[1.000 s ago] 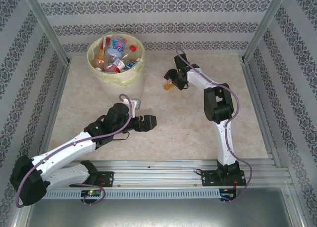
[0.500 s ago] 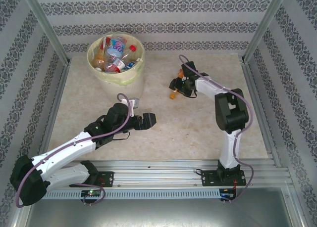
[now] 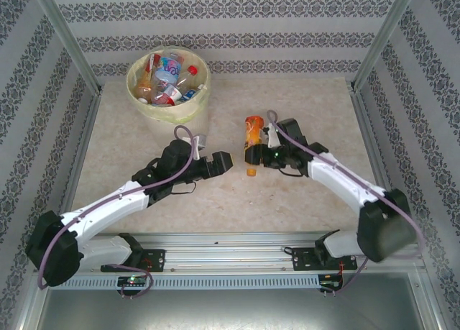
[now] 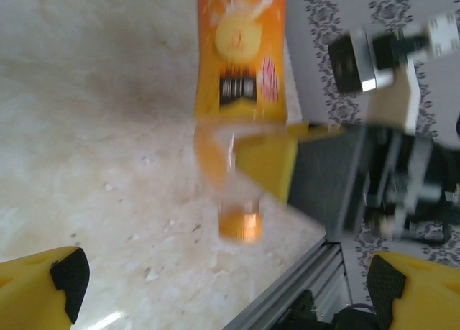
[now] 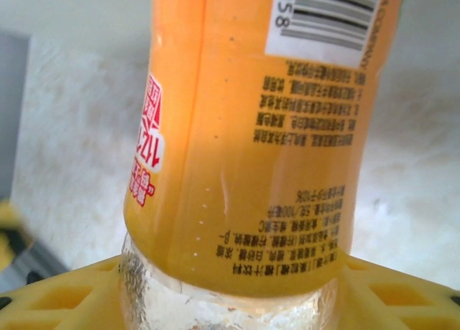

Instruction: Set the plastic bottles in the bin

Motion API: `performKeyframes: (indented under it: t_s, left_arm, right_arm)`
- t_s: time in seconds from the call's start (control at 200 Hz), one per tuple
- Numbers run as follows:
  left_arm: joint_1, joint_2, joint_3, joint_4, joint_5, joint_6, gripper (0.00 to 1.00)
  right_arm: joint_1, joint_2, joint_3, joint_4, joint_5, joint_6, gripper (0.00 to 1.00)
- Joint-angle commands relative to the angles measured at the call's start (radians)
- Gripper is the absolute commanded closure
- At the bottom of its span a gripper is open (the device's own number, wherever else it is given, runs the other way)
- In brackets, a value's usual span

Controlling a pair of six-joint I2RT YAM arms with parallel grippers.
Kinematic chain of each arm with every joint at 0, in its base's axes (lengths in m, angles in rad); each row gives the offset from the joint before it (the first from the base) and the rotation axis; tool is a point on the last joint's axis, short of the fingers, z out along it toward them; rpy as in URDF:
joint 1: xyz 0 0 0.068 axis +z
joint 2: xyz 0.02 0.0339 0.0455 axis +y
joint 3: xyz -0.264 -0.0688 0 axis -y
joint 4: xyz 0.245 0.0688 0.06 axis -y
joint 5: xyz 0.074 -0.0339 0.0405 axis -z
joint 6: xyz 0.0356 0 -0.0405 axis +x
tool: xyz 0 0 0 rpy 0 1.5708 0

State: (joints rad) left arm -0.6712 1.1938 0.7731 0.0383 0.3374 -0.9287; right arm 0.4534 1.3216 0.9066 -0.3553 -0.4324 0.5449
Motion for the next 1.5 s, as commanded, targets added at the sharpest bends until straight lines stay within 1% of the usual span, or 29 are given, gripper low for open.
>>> performKeyframes:
  t_s: [0.0,0.11,0.25,0.4,0.51,0.61,0.734,0.834,0.969,1.019,1.054,1.214,1.424,1.494]
  left_arm:
    - [0.018,0.04,0.054,0.104,0.053,-0.019,0.0]
    - [0.024,0.076,0.055,0.175,0.052,-0.046,0.0]
    - [0.025,0.139,0.061,0.299,0.094,-0.086,0.0]
    - [0.025,0.184,0.052,0.457,0.146,-0.128,0.0]
    - [0.025,0.204,0.05,0.488,0.172,-0.139,0.0]
    - [0.025,0.212,0.025,0.535,0.178,-0.164,0.0]
    - [0.024,0.233,0.026,0.527,0.196,-0.176,0.0]
    - [0.022,0.239,0.026,0.517,0.194,-0.179,0.02]
    - [0.021,0.247,0.042,0.435,0.187,-0.162,0.03]
    - [0.019,0.248,0.039,0.428,0.185,-0.162,0.03]
    - [0.019,0.248,0.037,0.431,0.184,-0.167,0.04]
    - [0.019,0.248,0.041,0.449,0.194,-0.185,0.18]
    - [0.019,0.248,0.05,0.427,0.201,-0.181,0.21]
    - [0.019,0.249,0.048,0.427,0.2,-0.181,0.24]
  right_arm:
    - [0.028,-0.123,-0.057,-0.033,-0.054,-0.007,0.37]
    - [0.041,-0.212,-0.094,-0.065,-0.092,0.008,0.38]
    - [0.053,-0.281,-0.118,-0.073,-0.165,0.028,0.38]
    - [0.068,-0.297,-0.121,-0.068,-0.23,0.039,0.37]
    - [0.073,-0.295,-0.126,-0.038,-0.252,0.051,0.38]
    - [0.077,-0.285,-0.147,0.035,-0.285,0.085,0.38]
    - [0.097,-0.272,-0.152,0.06,-0.279,0.094,0.38]
    - [0.103,-0.265,-0.149,0.056,-0.273,0.089,0.38]
    - [0.107,-0.274,-0.149,0.054,-0.257,0.087,0.38]
    - [0.108,-0.278,-0.15,0.052,-0.255,0.086,0.38]
    - [0.11,-0.278,-0.15,0.05,-0.257,0.086,0.38]
    - [0.114,-0.274,-0.156,0.05,-0.258,0.086,0.38]
    - [0.12,-0.278,-0.156,0.049,-0.253,0.08,0.39]
    - [0.12,-0.276,-0.158,0.049,-0.253,0.08,0.39]
